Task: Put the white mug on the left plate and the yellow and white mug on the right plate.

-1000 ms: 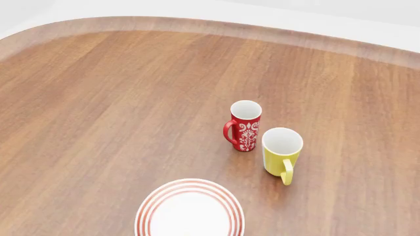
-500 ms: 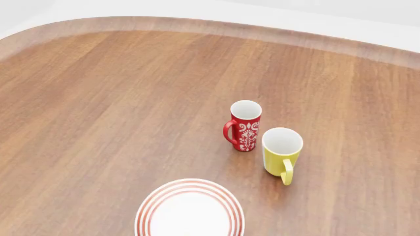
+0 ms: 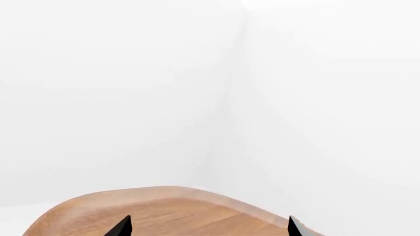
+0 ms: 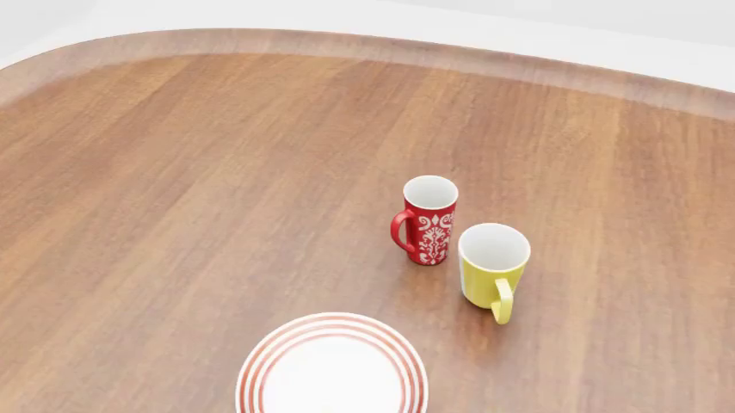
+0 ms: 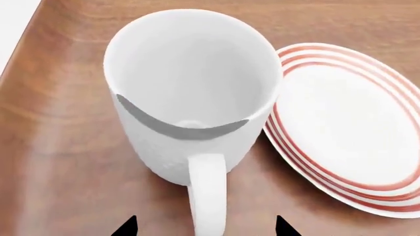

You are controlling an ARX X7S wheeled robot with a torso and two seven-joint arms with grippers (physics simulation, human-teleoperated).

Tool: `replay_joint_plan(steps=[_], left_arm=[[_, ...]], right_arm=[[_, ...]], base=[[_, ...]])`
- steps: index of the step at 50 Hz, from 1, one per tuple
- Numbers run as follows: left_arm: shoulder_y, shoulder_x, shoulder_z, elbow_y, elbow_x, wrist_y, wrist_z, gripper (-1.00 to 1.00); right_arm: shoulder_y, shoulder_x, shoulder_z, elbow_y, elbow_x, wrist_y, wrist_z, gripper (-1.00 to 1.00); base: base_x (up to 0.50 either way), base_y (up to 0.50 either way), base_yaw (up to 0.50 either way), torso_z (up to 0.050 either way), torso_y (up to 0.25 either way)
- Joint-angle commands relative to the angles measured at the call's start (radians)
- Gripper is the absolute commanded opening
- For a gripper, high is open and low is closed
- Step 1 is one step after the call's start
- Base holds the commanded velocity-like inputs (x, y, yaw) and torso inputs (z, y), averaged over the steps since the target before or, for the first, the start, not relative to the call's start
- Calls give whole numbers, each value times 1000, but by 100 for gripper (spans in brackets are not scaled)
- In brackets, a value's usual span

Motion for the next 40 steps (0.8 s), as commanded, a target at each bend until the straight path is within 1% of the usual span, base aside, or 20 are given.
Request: replay_joint_plan(steps=[1,16,17,24,28,31,34,40], left_arm=[[-6,19,-19,-12,10,6,21,100],[5,15,-24,-6,2,17,18,100],[5,15,-24,-7,2,17,18,100],[6,12,-25,-4,-2,16,14,100],[5,11,-23,-3,-4,16,13,100],[3,10,-21,-3,-9,17,14,100],[4,11,-21,1,-10,17,11,100],[-8,12,-14,-5,-14,15,10,100]], right_arm=[[17,-28,-15,42,-69,-4,-19,100],[22,-38,-17,72,-64,-9,-24,100],[21,-37,-16,69,-61,-5,-24,-100],[7,-18,-22,30,-59,-13,-32,-100],[8,-14,-22,17,-78,-3,-5,-100],[1,1,-5,-40,-70,1,12,-100],[14,1,4,-63,-60,44,19,-100],[23,11,24,-129,-54,62,41,-100]], base=[[0,0,0,0,0],[0,0,0,0,0],[0,0,0,0,0],[0,0,0,0,0],[0,0,0,0,0],[0,0,0,0,0],[0,0,0,0,0],[0,0,0,0,0]])
